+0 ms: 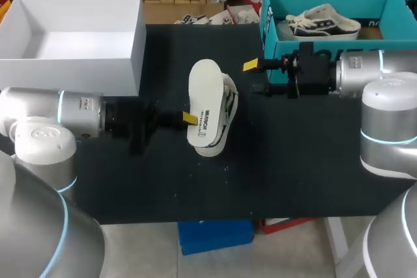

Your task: Take the shoe out of the shoebox, open the shoe tongue, remove and reinsert the insole, then place the shoe into the shoebox

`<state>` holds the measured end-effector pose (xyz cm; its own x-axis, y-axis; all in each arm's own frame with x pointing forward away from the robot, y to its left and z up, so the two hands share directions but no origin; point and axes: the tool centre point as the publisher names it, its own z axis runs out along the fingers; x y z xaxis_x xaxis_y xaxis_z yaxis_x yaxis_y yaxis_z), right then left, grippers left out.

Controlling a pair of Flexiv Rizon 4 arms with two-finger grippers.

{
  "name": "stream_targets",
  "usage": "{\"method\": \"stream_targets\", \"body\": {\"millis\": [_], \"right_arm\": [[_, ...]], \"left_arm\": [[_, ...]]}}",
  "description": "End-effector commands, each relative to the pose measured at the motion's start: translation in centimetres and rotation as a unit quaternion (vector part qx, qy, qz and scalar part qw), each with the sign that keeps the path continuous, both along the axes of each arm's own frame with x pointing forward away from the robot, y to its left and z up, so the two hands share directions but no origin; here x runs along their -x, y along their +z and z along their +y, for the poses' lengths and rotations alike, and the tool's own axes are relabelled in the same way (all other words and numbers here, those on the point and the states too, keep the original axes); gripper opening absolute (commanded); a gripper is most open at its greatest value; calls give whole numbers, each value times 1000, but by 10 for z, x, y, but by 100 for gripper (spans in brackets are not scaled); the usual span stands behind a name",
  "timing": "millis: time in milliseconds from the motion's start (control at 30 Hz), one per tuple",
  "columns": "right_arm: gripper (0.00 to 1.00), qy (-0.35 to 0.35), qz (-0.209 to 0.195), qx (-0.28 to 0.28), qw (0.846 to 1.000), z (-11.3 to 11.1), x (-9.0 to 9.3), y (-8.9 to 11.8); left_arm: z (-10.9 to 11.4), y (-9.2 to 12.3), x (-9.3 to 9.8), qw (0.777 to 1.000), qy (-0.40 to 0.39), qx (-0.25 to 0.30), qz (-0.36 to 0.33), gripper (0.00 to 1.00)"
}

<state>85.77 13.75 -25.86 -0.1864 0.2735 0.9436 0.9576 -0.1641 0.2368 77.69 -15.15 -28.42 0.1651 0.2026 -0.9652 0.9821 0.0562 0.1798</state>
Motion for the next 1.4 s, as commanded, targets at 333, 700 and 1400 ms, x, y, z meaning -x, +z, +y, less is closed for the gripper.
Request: {"method": "stream_targets", "body": {"millis": [333,700,1400], "right_arm": [[100,-2,0,0,1000,1,1,0],[100,18,7,-2,1000,5,-2,-7],[100,101,24,12,995,51,12,-20]], "left_arm": [[-17,1,-36,1000,-5,-5,-6,0],[-17,1,-36,1000,-5,-5,-6,0],[-17,1,-36,1000,-5,-5,-6,0]]}}
